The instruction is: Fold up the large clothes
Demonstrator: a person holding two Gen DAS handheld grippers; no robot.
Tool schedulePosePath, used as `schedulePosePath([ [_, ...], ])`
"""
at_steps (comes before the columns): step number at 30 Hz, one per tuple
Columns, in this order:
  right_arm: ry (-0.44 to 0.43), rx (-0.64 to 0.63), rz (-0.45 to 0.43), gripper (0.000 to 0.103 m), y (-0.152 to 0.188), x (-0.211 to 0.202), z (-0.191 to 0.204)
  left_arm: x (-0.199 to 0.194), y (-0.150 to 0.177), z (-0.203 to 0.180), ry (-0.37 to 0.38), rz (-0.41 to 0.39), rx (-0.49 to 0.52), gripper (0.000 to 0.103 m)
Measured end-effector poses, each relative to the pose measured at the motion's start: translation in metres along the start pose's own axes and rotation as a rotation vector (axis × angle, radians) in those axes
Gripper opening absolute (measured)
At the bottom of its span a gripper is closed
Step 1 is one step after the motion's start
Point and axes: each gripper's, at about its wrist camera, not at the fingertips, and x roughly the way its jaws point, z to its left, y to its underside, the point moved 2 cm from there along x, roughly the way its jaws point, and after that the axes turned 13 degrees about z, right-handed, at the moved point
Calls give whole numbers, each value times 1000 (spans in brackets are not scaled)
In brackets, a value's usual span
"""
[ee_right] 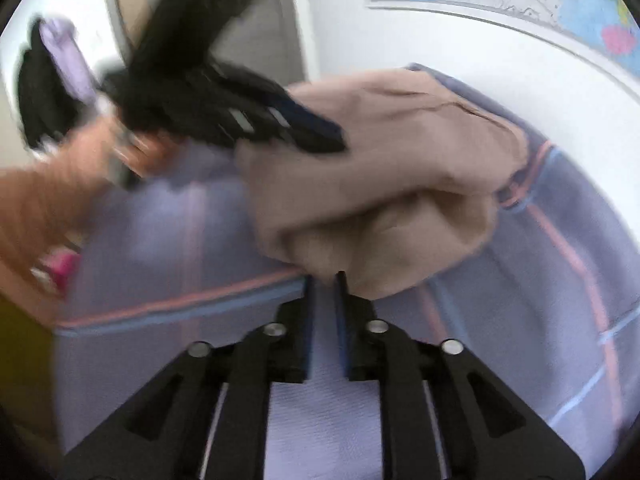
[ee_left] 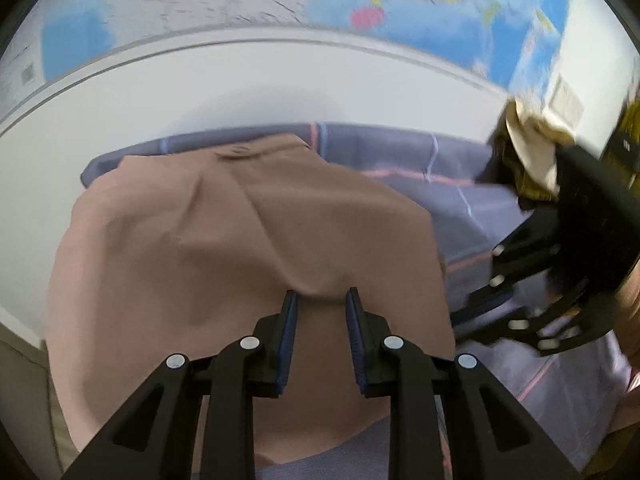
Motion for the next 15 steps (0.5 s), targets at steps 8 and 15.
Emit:
schedulePosePath([
  [8,-163,368,-80,31,-32,6,-39,12,9,-13,-15,-6,-3,22],
  [15,-182,481,-7,4,-23,32,-41,-16,32,-25,-86,-103,-40,38],
])
